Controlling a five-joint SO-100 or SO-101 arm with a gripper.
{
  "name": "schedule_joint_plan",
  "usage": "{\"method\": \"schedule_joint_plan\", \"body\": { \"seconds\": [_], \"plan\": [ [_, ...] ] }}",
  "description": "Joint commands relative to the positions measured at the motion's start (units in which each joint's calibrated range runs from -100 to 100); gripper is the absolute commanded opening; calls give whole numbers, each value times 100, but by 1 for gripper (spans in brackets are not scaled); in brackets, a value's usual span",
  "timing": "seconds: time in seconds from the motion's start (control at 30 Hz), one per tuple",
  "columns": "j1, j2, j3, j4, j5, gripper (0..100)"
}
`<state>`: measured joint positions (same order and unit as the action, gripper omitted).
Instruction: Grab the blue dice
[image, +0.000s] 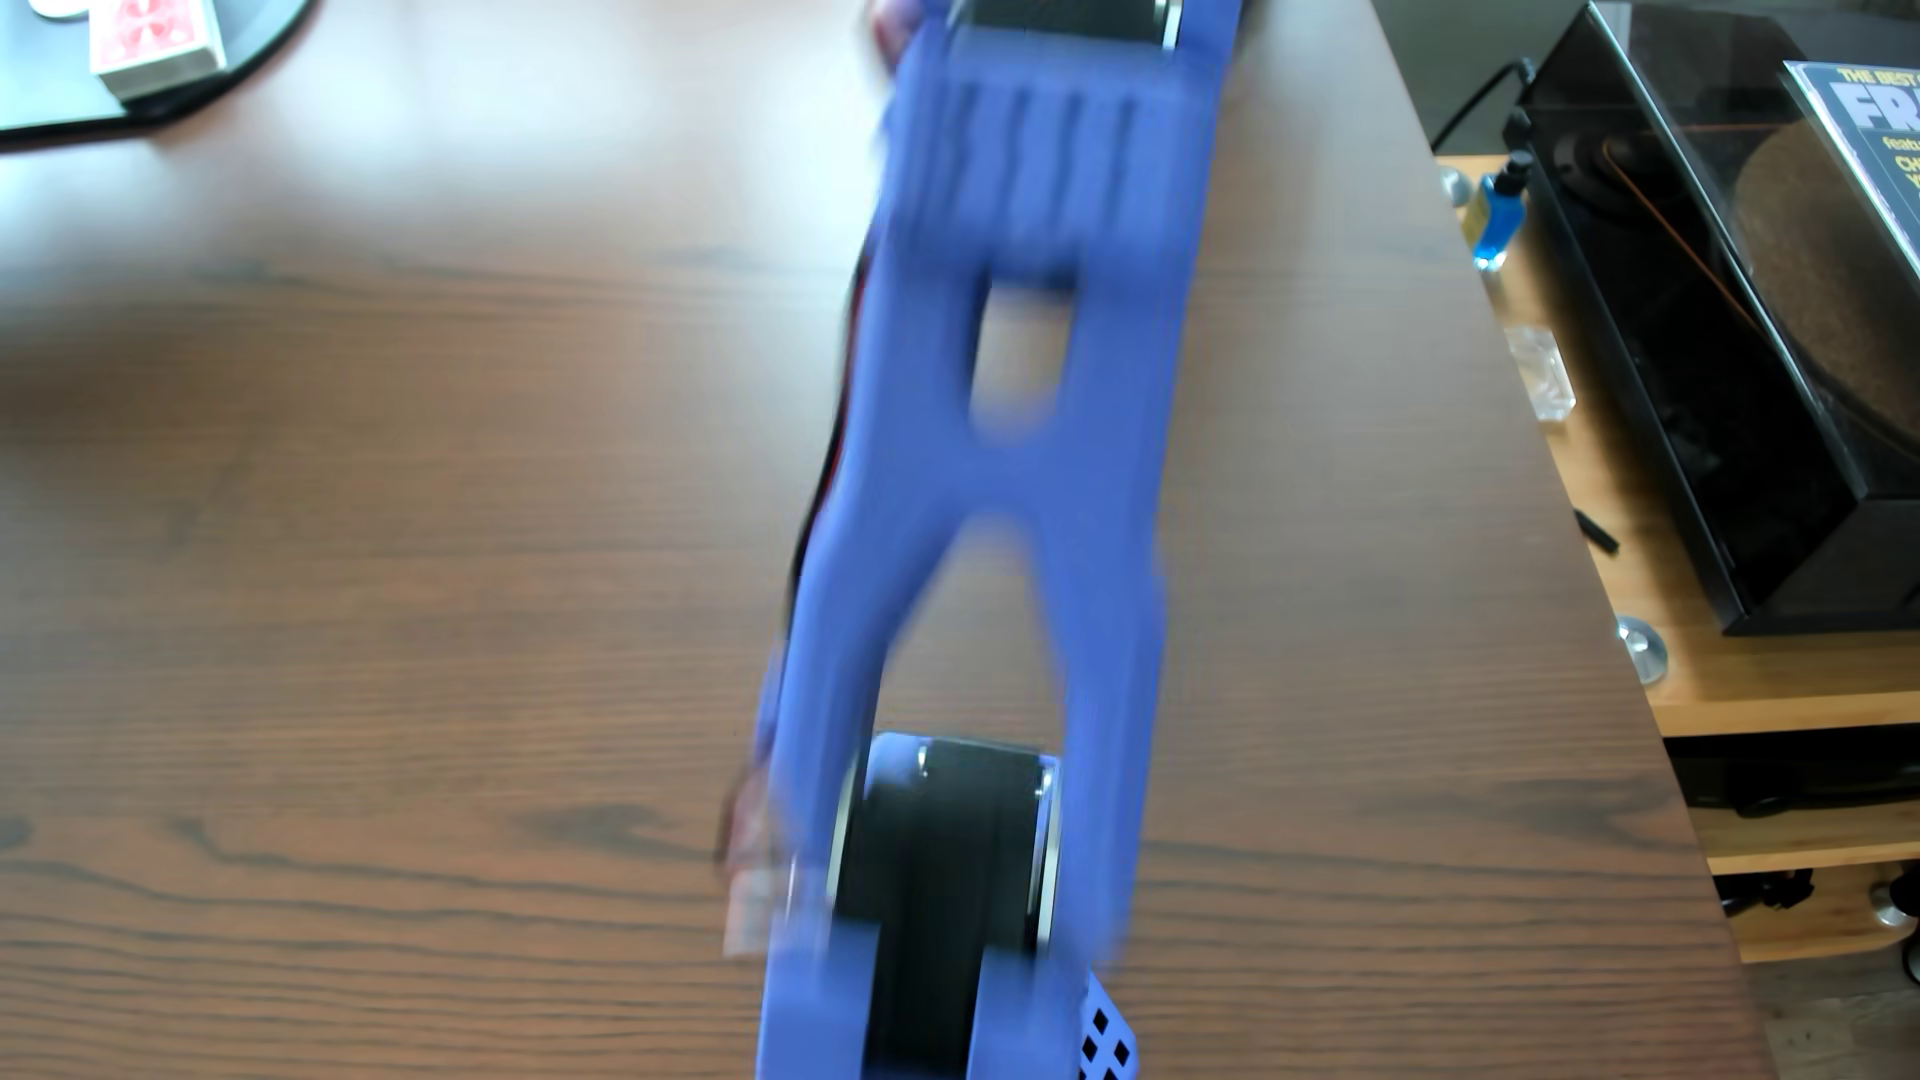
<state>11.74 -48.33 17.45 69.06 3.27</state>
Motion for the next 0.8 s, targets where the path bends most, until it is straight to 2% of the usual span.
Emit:
{"method": "schedule_joint_plan", "body": {
  "seconds": [0.0,0.17,0.3,0.53,0.77],
  "plan": [
    [-53,-2103,1085,-87,-138,2],
    [-127,-3376,2342,-95,-216,2],
    [-151,-3401,2351,-104,-195,2],
    [-1002,-3459,2504,-283,31,2],
    [-1109,-3409,2568,-292,173,2]
  ]
}}
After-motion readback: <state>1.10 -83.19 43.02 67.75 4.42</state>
